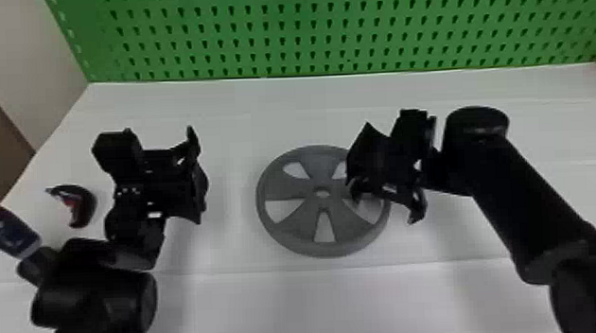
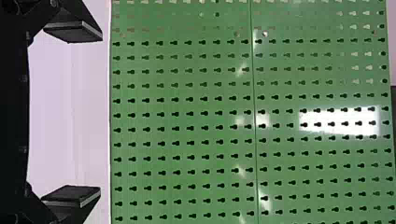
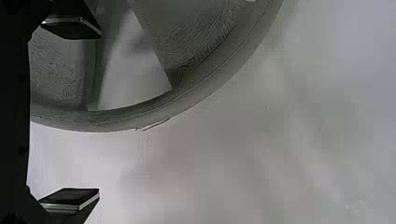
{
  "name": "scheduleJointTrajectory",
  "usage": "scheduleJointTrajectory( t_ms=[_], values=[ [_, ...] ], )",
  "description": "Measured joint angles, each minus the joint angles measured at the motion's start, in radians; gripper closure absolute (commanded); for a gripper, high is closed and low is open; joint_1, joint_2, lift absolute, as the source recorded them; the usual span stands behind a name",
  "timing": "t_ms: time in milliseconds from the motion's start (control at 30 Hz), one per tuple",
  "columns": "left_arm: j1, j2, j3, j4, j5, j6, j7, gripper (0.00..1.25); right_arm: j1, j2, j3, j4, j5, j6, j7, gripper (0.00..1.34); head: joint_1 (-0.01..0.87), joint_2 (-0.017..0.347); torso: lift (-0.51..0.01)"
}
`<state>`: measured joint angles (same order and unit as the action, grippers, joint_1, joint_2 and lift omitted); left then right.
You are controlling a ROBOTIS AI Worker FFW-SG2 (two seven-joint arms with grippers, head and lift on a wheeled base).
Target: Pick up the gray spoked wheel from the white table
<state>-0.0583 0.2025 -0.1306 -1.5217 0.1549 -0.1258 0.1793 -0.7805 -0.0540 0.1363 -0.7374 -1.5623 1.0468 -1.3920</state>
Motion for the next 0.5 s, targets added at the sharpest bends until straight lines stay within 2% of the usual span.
scheduleJointTrajectory(
  t_ms=[100,300,500],
  values=[
    [0.000,0.000,-0.001,0.000,0.000,0.000,0.000,0.13,-0.001,-0.002,0.008,0.001,0.004,-0.002,0.000,0.15,0.806,0.044,-0.098],
    [0.000,0.000,-0.001,0.000,0.000,0.000,0.000,0.13,-0.007,-0.006,0.017,0.001,0.012,-0.003,0.000,0.38,0.806,0.044,-0.098],
    [-0.001,0.000,-0.002,0.000,-0.002,0.000,0.000,0.13,-0.010,-0.009,0.017,0.001,0.014,-0.006,0.001,0.48,0.806,0.044,-0.098]
  ],
)
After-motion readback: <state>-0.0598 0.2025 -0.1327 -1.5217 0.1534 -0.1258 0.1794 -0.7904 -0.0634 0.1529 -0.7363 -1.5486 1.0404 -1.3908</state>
